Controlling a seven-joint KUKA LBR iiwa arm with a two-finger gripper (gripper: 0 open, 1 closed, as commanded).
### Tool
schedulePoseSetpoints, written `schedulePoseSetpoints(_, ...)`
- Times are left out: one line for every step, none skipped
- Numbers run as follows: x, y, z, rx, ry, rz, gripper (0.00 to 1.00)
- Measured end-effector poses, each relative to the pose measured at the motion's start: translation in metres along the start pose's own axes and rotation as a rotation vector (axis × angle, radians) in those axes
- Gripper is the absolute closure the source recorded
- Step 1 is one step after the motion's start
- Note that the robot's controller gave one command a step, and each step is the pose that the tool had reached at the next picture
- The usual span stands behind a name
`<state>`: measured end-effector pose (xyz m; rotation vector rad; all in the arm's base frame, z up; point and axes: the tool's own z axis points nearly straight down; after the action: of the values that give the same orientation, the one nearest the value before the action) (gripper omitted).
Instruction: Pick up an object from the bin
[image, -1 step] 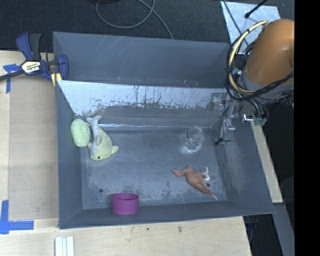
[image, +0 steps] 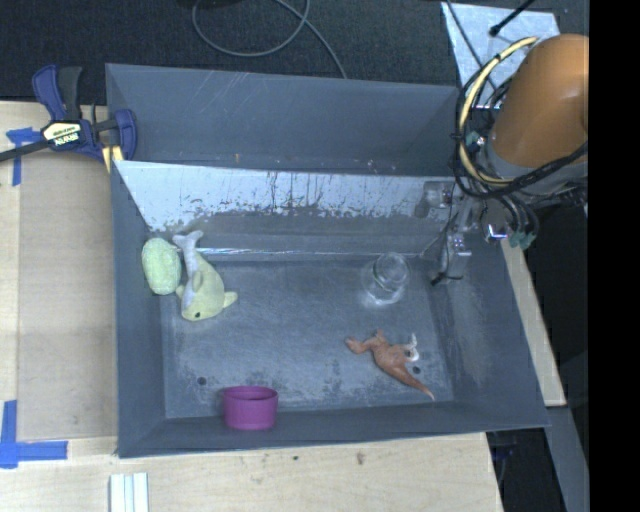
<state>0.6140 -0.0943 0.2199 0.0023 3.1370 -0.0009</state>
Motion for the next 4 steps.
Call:
schedulePoseSetpoints(0.029, 0.002, 0.068, 0.0, -0.001, 0.127, 0.0)
schedulePoseSetpoints(0.087, 0.015, 0.059, -0.001, 0.007, 0.076, 0.0)
schedulePoseSetpoints(0.078, 0.007, 0.093, 0.0, 0.002, 0.304, 0.0)
schedulePoseSetpoints(0.107, 0.012, 0.151, -0.002, 0.008, 0.198, 0.0)
